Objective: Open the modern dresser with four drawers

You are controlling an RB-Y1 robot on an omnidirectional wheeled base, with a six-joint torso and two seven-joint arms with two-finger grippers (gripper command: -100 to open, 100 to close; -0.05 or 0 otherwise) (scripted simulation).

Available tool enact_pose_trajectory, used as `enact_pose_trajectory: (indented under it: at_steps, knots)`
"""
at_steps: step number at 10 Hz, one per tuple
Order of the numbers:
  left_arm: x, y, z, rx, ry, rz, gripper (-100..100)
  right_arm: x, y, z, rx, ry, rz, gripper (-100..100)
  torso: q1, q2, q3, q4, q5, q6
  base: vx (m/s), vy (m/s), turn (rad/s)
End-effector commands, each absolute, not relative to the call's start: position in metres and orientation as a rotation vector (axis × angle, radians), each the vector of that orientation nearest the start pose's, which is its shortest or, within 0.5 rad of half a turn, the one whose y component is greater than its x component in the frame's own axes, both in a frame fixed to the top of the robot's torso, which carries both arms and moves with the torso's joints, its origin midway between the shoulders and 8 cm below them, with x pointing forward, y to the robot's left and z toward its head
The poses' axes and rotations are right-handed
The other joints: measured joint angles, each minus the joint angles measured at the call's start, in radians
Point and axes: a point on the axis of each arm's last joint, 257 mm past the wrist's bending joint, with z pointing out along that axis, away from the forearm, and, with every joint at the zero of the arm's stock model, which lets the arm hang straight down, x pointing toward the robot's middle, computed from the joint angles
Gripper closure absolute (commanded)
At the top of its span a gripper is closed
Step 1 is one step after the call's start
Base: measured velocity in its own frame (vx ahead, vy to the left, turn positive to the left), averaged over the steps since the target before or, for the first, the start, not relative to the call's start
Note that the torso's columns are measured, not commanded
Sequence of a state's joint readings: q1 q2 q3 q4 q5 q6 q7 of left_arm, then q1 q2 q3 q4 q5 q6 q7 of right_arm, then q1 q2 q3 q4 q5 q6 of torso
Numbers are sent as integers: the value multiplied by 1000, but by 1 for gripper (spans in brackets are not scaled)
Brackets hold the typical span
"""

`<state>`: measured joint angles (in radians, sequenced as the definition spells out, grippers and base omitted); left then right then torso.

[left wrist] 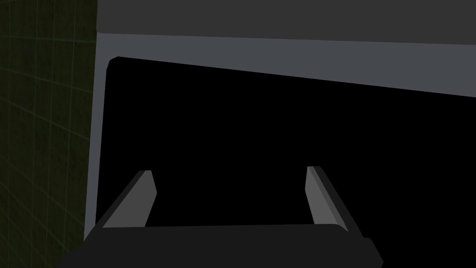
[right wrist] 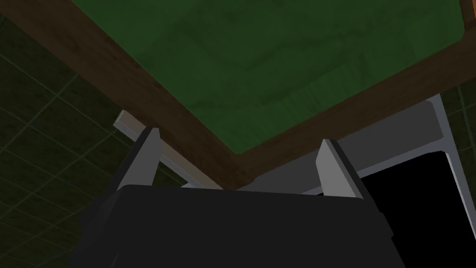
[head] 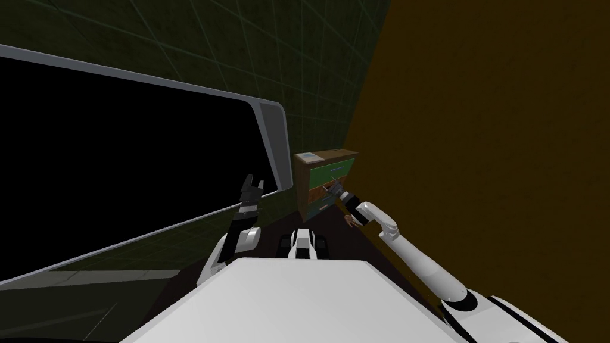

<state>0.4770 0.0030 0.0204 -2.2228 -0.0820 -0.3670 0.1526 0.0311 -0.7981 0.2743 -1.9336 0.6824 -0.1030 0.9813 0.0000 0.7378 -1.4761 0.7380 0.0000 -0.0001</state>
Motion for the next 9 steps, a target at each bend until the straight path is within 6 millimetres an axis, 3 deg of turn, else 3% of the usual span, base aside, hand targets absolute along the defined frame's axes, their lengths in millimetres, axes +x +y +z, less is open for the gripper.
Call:
enact_pose_trajectory:
  at_steps: [1, 5, 6, 9]
  knots:
    - [377, 284, -21, -811, 726, -1329, 0, 497, -208, -123, -1076, 1140, -387, -100, -1, -1, 0, 0, 0, 0, 25, -32, 45]
    - [377, 284, -21, -811, 726, -1329, 0, 517, -241, -126, -1248, 1071, -624, -100, 0, 0, 0, 0, 0, 0, 19, -29, 75]
    - [377, 284, -21, -811, 726, -1329, 0, 517, -241, -126, -1255, 1065, -632, -100, -1, 0, 0, 0, 0, 0, 21, -30, 36]
    - [377, 284, -21, -811, 726, -1329, 0, 532, -272, -121, -1394, 985, -837, -100, 0, 0, 0, 0, 0, 0, 24, -27, 74]
